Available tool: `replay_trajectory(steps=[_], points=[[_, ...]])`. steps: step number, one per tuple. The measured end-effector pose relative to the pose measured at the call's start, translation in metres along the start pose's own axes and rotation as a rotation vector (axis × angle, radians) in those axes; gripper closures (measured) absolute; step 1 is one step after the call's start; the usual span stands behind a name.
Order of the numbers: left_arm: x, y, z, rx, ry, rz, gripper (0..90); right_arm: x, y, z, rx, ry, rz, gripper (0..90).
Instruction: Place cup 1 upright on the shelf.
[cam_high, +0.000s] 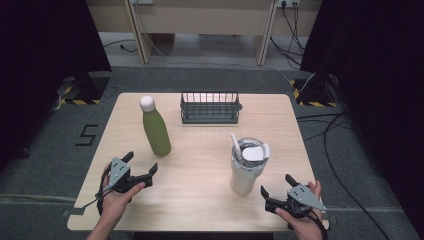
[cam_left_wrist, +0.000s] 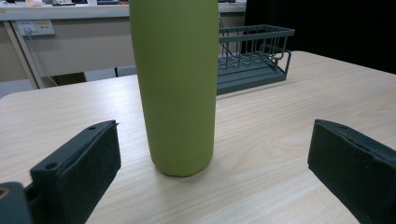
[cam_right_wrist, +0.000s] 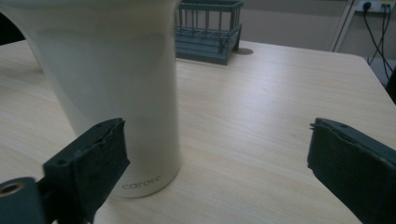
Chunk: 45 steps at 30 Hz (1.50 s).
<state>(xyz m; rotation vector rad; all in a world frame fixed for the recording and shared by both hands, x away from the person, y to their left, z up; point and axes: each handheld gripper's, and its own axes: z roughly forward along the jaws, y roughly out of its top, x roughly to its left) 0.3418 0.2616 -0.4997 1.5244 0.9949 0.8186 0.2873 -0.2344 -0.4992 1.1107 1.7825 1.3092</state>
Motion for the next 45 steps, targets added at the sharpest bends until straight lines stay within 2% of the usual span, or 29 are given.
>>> replay_trajectory(steps=[9, 16, 27, 45], points=[[0.001, -0.001, 0.001, 0.007, 0.013, 0.002, 0.6, 0.016, 0.009, -0.001, -0.033, 0.023, -0.048, 0.2], [0.002, -0.003, 0.003, 0.014, 0.024, -0.001, 0.6, 0.028, 0.019, 0.006, -0.049, 0.058, -0.082, 0.3], [0.001, -0.004, 0.003, 0.017, 0.022, 0.002, 0.7, 0.039, 0.029, 0.03, -0.063, 0.089, -0.091, 1.1], [-0.001, -0.007, 0.005, 0.021, 0.001, 0.013, 2.5, 0.049, 0.03, 0.069, -0.055, 0.137, -0.075, 6.5]])
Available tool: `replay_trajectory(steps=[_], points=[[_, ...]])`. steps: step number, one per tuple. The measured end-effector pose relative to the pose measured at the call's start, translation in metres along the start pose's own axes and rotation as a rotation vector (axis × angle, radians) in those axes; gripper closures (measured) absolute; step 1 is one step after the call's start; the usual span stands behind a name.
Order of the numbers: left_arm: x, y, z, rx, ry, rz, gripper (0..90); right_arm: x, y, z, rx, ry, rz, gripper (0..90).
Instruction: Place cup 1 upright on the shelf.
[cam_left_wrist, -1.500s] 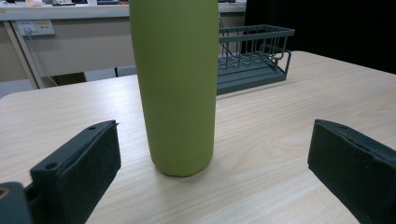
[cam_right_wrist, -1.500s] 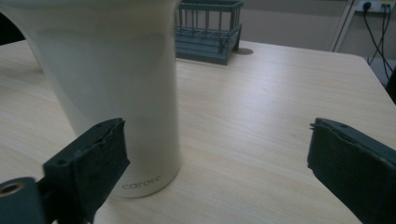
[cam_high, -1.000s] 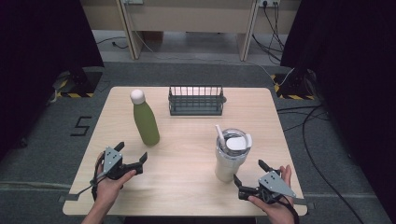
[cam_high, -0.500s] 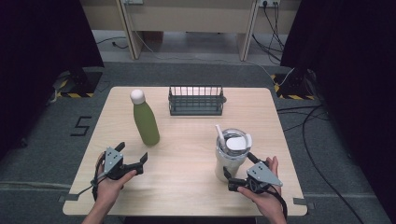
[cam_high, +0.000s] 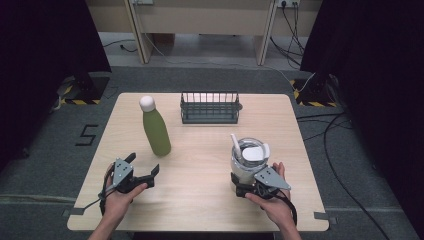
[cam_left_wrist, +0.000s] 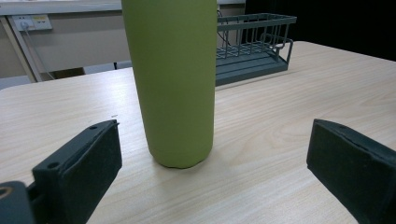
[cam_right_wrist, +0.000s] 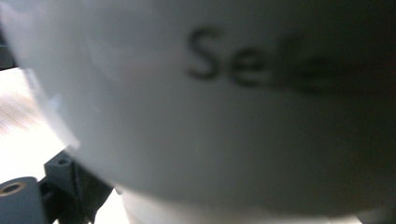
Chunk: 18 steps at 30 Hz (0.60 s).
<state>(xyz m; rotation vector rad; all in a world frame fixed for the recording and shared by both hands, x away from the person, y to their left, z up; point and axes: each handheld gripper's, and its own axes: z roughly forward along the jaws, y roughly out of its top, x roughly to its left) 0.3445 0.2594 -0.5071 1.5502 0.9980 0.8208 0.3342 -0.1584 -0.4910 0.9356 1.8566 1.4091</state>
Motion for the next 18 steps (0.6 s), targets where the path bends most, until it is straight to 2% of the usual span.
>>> replay_trajectory(steps=[4, 18], points=[[0.0005, -0.0005, 0.0003, 0.003, -0.002, 0.0, 3.4, -0.0003, -0.0016, 0.0022, -0.001, -0.009, -0.005, 9.4], [0.0002, -0.0032, 0.0037, 0.013, -0.009, 0.002, 5.2, -0.0006, 0.0013, 0.0028, 0.01, -0.001, -0.012, 10.1]])
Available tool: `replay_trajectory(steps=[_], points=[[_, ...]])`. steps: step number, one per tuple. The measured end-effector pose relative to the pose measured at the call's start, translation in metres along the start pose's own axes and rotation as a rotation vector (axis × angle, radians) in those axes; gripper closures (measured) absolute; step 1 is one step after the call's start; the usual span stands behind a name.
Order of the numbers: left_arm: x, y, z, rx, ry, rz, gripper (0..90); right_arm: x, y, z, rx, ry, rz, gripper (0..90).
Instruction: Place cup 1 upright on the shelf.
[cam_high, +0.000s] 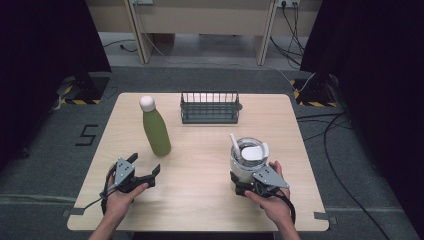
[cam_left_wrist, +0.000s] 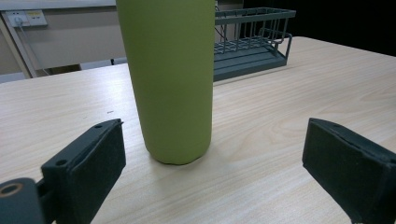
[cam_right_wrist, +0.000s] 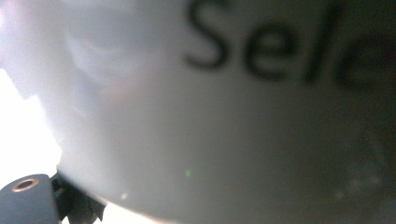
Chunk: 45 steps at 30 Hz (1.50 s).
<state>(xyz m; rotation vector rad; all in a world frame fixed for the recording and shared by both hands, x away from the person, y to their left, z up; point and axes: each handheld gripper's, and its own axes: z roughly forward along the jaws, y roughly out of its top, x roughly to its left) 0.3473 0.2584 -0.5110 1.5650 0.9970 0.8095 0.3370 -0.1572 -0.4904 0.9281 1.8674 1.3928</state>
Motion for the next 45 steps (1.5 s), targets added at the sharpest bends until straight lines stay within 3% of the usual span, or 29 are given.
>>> replay_trajectory(steps=[7, 10, 21, 28, 45], points=[[0.001, -0.001, 0.0, 0.0, 0.002, 0.0, 5.2, 0.001, 0.002, 0.0, 0.006, 0.0, -0.007, 10.1], [0.0, -0.001, 0.0, 0.001, 0.001, 0.001, 5.2, 0.001, 0.002, 0.0, 0.012, 0.007, 0.018, 10.1], [0.001, -0.001, -0.001, 0.0, 0.003, 0.003, 5.3, 0.0, 0.011, -0.002, -0.012, -0.008, 0.016, 10.1], [0.001, -0.001, -0.001, 0.0, 0.005, 0.004, 5.3, -0.005, 0.021, -0.004, -0.028, -0.016, 0.005, 10.1], [0.001, 0.002, -0.003, -0.006, 0.011, -0.002, 5.5, -0.019, 0.049, 0.006, -0.078, -0.048, 0.036, 10.1]])
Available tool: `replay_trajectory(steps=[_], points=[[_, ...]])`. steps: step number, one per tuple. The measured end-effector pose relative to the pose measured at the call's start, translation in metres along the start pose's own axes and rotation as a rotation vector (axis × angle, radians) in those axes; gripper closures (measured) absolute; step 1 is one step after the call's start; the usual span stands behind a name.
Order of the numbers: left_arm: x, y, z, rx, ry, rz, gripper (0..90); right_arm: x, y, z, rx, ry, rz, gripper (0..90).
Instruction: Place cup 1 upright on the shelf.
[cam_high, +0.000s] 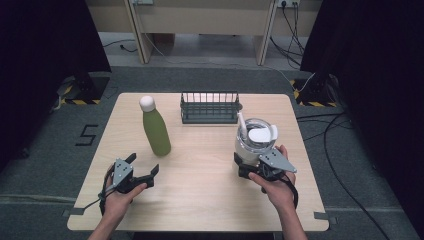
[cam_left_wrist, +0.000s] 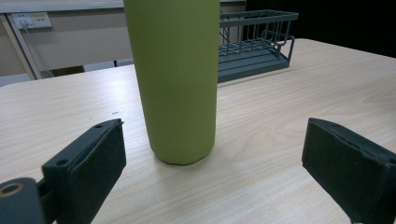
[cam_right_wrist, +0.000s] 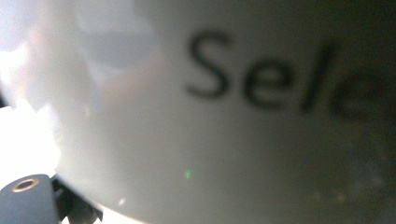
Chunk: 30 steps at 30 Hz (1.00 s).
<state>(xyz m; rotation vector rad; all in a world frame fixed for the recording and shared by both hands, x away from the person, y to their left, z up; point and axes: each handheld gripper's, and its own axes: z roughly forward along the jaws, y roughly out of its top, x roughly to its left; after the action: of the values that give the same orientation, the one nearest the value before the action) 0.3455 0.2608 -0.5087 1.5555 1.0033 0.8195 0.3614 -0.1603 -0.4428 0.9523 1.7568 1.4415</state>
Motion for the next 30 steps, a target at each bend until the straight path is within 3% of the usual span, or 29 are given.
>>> replay_trajectory(steps=[12, 30], points=[[-0.001, -0.002, -0.003, 0.005, 0.016, 0.004, 5.6, -0.009, 0.011, 0.017, -0.008, 0.001, 0.002, 10.1], [0.003, -0.003, -0.006, -0.003, 0.027, -0.003, 5.7, -0.025, 0.018, 0.043, 0.019, -0.051, 0.013, 10.1]])
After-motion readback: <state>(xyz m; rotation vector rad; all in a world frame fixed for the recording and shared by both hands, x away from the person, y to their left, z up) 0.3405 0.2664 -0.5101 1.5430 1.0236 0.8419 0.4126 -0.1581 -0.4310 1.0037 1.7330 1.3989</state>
